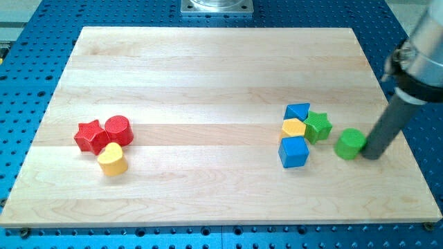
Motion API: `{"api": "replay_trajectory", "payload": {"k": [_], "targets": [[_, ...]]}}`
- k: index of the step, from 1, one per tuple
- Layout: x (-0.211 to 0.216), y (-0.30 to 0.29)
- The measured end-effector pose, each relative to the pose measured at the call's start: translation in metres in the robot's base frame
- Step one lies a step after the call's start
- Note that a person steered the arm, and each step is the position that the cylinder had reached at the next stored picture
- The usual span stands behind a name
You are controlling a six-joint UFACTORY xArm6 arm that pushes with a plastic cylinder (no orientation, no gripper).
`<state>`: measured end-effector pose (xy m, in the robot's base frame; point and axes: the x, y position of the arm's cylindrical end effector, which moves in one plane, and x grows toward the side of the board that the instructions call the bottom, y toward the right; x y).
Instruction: Place the red star and heart parallel to each other
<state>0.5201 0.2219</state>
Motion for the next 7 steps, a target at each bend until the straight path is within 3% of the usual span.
{"api": "replay_trajectory", "payload": {"k": [1, 2, 3, 4, 5, 7], "targets": [[0.006, -0.042], [0.034, -0.044], [0.069, -0.123], [0.068, -0.252], [0.071, -0.304], [0.027, -0.317]]}}
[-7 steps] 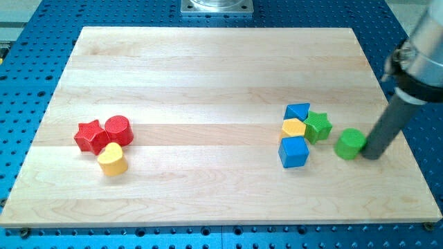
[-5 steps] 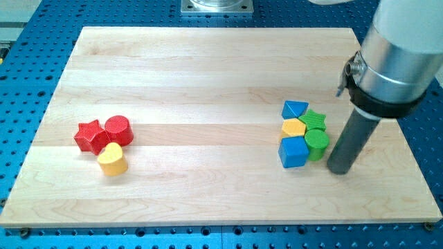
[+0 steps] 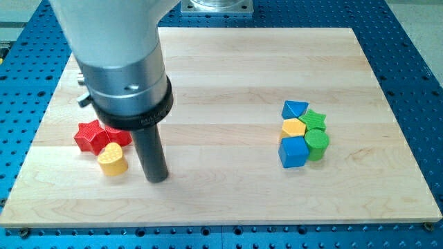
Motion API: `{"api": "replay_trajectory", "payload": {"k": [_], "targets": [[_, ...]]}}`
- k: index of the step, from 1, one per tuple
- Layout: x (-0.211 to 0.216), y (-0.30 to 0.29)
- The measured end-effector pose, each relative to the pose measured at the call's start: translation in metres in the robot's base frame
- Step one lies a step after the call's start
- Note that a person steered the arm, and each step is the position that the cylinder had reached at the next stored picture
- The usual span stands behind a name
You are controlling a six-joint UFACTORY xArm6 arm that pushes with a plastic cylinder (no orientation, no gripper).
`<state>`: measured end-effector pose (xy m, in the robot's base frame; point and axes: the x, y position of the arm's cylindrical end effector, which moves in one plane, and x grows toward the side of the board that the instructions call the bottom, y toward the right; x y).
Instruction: Place the red star and heart parallel to each other
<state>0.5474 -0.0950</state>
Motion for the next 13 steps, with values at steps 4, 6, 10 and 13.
{"api": "replay_trajectory", "payload": {"k": [4, 6, 10, 13], "targets": [[0.039, -0.064], [0.006, -0.069], [0.011, -0.016], [-0.006, -0.134]]}}
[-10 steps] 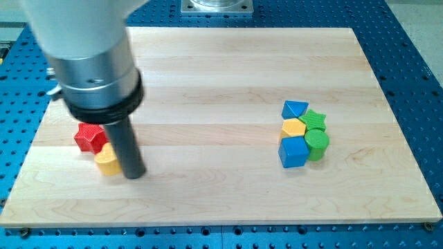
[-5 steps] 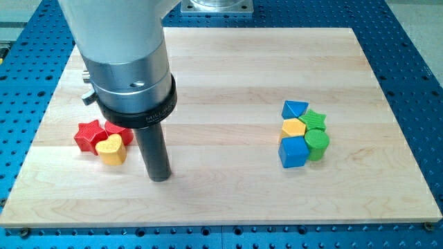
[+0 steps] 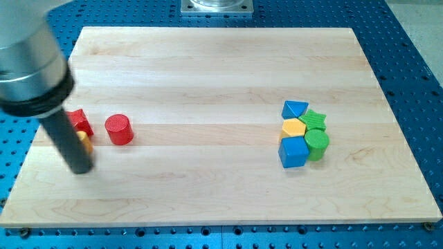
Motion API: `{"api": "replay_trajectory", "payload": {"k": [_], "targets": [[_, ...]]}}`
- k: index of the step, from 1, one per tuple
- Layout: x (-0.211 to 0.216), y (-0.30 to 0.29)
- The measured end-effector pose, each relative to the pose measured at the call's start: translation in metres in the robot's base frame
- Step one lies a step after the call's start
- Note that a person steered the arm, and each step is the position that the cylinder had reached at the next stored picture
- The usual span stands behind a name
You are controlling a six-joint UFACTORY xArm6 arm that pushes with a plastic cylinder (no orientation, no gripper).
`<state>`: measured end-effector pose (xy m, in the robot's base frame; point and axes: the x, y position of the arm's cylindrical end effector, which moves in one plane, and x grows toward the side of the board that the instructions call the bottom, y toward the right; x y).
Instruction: Place the red star and heart parallel to each other
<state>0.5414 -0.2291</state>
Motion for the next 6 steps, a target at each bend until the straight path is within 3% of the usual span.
{"api": "replay_trajectory", "payload": {"k": [1, 2, 4, 6], "targets": [[-0.034, -0.042], [-0.073, -0.027], [-0.088, 0.116], [-0.085, 0.044]]}}
